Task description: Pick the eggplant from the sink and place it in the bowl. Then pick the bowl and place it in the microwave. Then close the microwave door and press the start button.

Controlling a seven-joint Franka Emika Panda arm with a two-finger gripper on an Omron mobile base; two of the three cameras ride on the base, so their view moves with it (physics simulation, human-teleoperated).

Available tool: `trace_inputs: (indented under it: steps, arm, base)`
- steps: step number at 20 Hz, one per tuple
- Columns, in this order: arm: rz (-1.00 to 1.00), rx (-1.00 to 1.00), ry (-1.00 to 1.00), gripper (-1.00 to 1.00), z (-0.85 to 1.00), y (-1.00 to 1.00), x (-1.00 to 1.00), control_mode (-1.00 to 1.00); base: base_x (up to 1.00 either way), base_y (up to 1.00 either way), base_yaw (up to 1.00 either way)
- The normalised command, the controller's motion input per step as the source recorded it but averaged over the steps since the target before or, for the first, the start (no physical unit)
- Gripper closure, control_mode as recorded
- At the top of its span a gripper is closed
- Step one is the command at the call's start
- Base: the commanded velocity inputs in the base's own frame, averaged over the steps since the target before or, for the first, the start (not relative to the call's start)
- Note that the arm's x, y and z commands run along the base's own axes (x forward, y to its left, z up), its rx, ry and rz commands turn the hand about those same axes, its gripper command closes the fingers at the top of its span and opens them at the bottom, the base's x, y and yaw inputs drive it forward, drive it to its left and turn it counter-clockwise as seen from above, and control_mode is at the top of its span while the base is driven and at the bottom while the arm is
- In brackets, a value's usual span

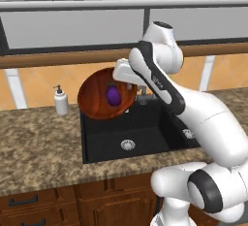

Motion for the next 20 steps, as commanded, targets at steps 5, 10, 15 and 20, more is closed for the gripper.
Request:
trace_inputs:
  steps: [5, 10, 15, 20]
  arm:
    - [-0.07, 0.00, -0.23, 1.00, 0.80, -0.71, -0.19, -1.00]
    - [-0.20, 0.00, -0.13, 1.00, 0.48, -0.45, -0.45, -1.00]
    - [-0.27, 0.00, -0.10, 1.00, 0.00, -0.15, -0.64, -1.00]
    - [-0.30, 0.07, -0.07, 1.00, 0.05, -0.31, -0.43, -1.00]
  base:
    - [0.00, 0.00, 0.00]
    - [0.00, 0.00, 0.00]
    - [0.00, 0.00, 0.00]
    - [0.00, 0.00, 0.00]
